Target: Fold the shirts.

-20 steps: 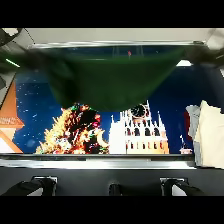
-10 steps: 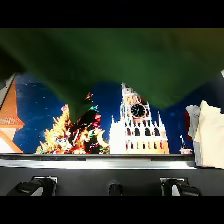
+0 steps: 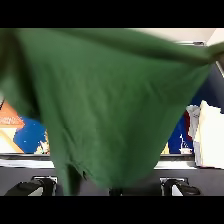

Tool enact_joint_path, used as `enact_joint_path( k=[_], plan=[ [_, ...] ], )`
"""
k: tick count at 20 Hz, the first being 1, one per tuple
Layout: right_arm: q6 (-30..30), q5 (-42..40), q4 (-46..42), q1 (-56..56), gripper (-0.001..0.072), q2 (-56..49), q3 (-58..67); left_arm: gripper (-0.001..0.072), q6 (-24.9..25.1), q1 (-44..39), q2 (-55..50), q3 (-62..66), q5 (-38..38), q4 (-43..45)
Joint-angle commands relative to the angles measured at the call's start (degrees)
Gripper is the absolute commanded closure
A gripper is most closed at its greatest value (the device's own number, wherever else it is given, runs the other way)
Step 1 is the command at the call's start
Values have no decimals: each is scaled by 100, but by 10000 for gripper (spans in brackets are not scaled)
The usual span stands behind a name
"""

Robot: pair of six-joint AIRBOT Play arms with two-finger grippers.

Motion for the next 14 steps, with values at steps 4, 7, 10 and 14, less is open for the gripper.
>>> enact_joint_path(
  k=[4,7,10,14],
  plan=[
    [-138,-852,647,-4,667,-3134,-103,678,94,11,-2275,-686,619,-155],
    [4,-1102,1292,-4,667,-3991,-103,677,96,4,-2935,-688,566,-828],
    [149,-1005,1735,2,667,-4422,-103,677,94,4,-3344,-688,348,-1331],
    [131,-981,2020,-63,388,-4317,-90,244,101,44,-3392,-629,-205,-1655]
  ],
)
